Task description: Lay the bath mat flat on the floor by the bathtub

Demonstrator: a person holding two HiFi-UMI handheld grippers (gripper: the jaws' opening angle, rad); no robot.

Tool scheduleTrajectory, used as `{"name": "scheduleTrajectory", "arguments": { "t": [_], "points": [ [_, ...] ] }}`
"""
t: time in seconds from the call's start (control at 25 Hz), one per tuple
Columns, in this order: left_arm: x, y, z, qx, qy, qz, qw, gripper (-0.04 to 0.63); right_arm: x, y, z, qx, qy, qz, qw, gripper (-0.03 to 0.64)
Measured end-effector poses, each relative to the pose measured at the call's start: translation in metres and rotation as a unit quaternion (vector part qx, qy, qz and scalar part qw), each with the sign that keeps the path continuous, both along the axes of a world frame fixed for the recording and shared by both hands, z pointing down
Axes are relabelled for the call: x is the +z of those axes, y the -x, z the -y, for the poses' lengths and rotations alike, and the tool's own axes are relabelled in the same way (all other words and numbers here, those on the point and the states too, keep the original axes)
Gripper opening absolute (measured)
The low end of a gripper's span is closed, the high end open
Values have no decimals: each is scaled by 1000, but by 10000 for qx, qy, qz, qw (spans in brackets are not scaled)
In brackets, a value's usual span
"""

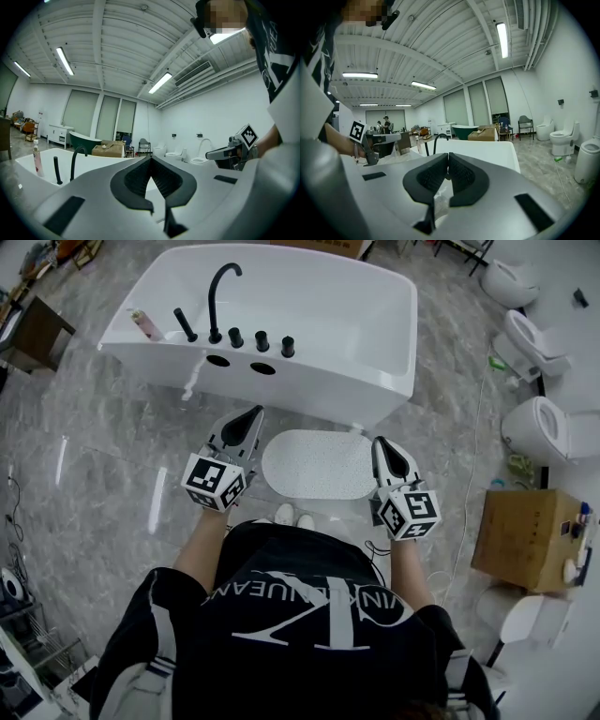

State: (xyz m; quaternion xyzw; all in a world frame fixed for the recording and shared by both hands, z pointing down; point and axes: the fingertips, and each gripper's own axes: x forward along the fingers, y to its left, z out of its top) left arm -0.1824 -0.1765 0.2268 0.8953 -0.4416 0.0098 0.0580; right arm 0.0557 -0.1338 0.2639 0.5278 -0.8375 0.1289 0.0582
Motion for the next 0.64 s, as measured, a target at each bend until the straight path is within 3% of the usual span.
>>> {"name": "scheduleTrajectory", "arguments": {
  "t": [0.64],
  "points": [
    [4, -3, 8, 62, 15, 25, 10000, 14, 11, 1, 4, 101, 134, 142, 9998, 26]
  ]
}}
